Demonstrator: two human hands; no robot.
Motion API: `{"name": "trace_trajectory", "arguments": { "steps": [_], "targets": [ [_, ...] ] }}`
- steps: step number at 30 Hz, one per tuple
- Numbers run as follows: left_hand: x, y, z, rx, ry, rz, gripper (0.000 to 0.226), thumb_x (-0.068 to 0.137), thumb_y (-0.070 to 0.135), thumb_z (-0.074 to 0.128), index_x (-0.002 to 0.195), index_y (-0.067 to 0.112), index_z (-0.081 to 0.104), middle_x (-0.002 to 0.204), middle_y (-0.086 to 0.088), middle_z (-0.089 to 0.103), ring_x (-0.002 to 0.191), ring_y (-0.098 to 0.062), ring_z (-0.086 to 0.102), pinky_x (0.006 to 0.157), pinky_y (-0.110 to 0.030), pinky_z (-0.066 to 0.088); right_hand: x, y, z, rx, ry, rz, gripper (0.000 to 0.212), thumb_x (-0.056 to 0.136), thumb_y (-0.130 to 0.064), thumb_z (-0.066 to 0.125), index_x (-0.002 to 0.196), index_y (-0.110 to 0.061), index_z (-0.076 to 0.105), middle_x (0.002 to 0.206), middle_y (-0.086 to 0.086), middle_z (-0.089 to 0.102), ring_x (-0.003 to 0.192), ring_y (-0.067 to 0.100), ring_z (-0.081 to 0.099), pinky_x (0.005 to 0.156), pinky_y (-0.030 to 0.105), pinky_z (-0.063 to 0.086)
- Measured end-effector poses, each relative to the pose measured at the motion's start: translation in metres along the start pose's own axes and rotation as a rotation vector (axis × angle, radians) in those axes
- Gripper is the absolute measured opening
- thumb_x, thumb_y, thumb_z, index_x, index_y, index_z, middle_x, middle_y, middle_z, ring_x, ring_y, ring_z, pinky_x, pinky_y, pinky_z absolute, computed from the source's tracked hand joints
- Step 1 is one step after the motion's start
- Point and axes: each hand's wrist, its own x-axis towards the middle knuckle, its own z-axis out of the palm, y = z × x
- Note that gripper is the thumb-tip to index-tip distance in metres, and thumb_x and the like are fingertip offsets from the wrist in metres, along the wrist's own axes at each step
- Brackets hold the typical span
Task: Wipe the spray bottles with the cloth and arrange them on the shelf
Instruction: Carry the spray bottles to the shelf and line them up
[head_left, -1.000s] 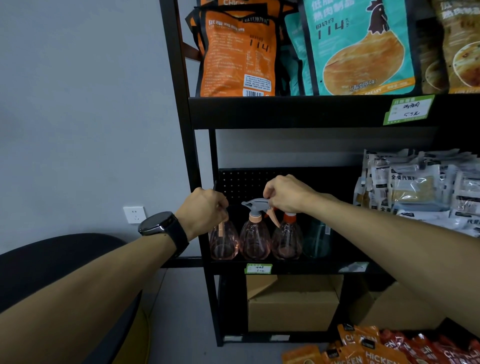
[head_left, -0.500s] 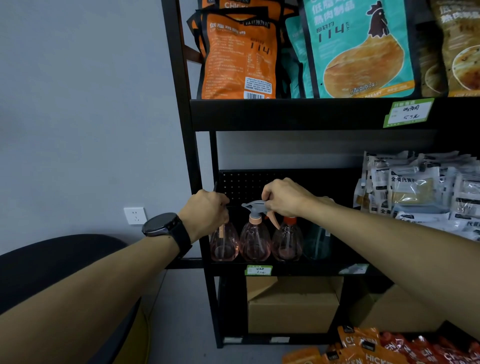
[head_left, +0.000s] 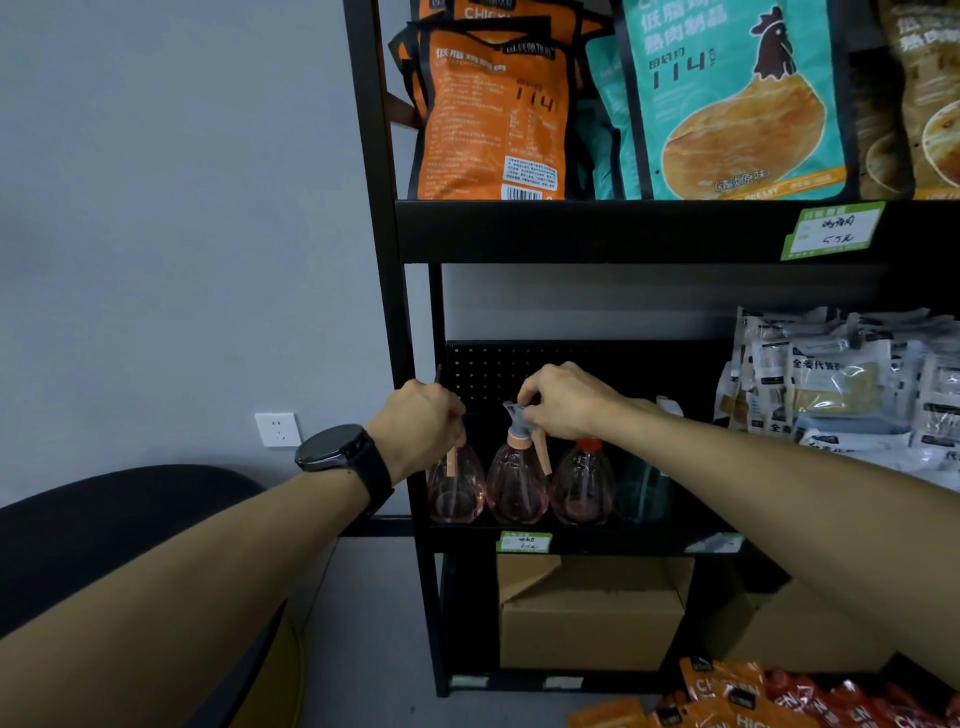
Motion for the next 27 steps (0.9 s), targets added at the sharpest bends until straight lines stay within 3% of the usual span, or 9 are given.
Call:
{"name": "trace_trajectory", "arguments": {
  "steps": [5, 9, 13, 18, 27],
  "targets": [
    [0.000, -0.001, 0.000, -0.015, 0.005, -0.002, 0.023, 0.095, 0.015, 0.053, 0.096, 0.012, 0.076, 0.091, -0.007, 0.074, 0.081, -0.024, 0.066, 0.072, -0.030, 0.054, 0.004, -0.005, 0.003, 0.083, 0.008, 0.073, 0.014, 0.089, -0.017, 0.063, 0.097, -0.010, 0.072, 0.089, 0.007, 0.068, 0.079, 0.021, 0.068, 0.071, 0.034, 0.058],
    [0.000, -0.001, 0.001, -0.016, 0.011, 0.006, 0.023, 0.095, 0.016, 0.053, 0.096, 0.012, 0.076, 0.091, -0.006, 0.074, 0.081, -0.024, 0.066, 0.070, -0.029, 0.052, 0.008, -0.009, 0.006, 0.152, 0.015, 0.144, 0.012, 0.087, -0.016, 0.066, 0.088, -0.006, 0.071, 0.082, 0.008, 0.071, 0.077, 0.022, 0.070, 0.077, 0.037, 0.060],
    [0.000, -0.001, 0.001, -0.012, 0.015, 0.008, 0.023, 0.095, 0.016, 0.054, 0.098, 0.013, 0.076, 0.091, -0.006, 0.073, 0.075, -0.020, 0.061, 0.066, -0.026, 0.047, 0.011, -0.013, 0.006, 0.251, 0.019, 0.233, 0.012, 0.083, -0.014, 0.068, 0.088, -0.004, 0.072, 0.078, 0.010, 0.073, 0.074, 0.023, 0.073, 0.075, 0.038, 0.061],
    [0.002, -0.003, 0.002, -0.003, 0.009, 0.003, 0.022, 0.093, 0.018, 0.056, 0.095, 0.016, 0.077, 0.087, -0.007, 0.074, 0.076, -0.024, 0.065, 0.068, -0.032, 0.054, 0.015, -0.019, 0.010, 0.347, 0.028, 0.314, 0.011, 0.085, -0.008, 0.065, 0.091, -0.001, 0.070, 0.070, 0.012, 0.073, 0.059, 0.018, 0.073, 0.065, 0.032, 0.062],
    [0.002, -0.002, 0.003, 0.001, 0.021, -0.002, 0.021, 0.093, 0.020, 0.057, 0.097, 0.015, 0.077, 0.089, -0.007, 0.074, 0.076, -0.022, 0.065, 0.068, -0.030, 0.055, 0.019, -0.023, 0.013, 0.386, 0.037, 0.346, 0.012, 0.085, -0.004, 0.065, 0.093, 0.004, 0.067, 0.076, 0.016, 0.073, 0.063, 0.023, 0.074, 0.069, 0.035, 0.062]
  ]
}}
